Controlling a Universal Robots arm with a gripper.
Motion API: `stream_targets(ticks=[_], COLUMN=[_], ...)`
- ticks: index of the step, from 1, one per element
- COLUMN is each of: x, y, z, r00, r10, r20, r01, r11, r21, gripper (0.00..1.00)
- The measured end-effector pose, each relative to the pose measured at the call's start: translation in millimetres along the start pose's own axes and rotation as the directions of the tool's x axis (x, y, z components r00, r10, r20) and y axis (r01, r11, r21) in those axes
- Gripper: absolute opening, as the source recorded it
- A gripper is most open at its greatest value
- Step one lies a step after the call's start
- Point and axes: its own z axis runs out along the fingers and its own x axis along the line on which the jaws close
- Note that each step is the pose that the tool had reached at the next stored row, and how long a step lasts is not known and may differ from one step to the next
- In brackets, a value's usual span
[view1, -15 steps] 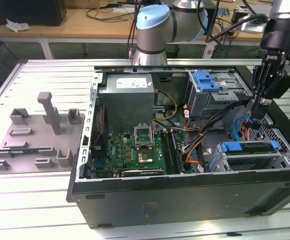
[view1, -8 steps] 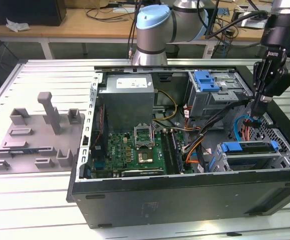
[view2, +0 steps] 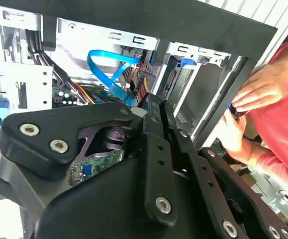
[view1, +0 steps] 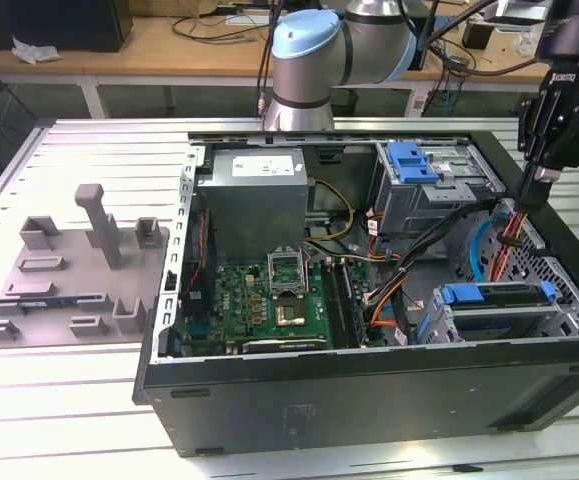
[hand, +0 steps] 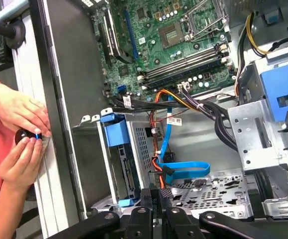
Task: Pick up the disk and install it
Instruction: 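Insert the first disk wire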
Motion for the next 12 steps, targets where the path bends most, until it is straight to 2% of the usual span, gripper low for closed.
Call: stream_targets(ticks=[3, 5, 7, 11, 12], x=[2.6, 5.8, 10.1, 18.7, 20.4], y=[-0.6, -1.4, -2.3, -4.1, -4.3], z=[0.9, 2.3, 4.2, 8.1, 8.8], r00=[1.0000, 1.0000, 0.9997, 0.9984, 0.9981], r10=[0.001, 0.001, 0.001, -0.002, -0.002], r20=[0.0027, 0.0096, 0.0228, 0.0562, 0.0617], r01=[-0.001, -0.001, -0.001, 0.002, 0.002], r11=[1.0000, 1.0000, 1.0000, 1.0000, 1.0000], r21=[0.0020, 0.0034, 0.0037, 0.0014, 0.0010], gripper=[0.17, 0.17, 0.17, 0.17, 0.17])
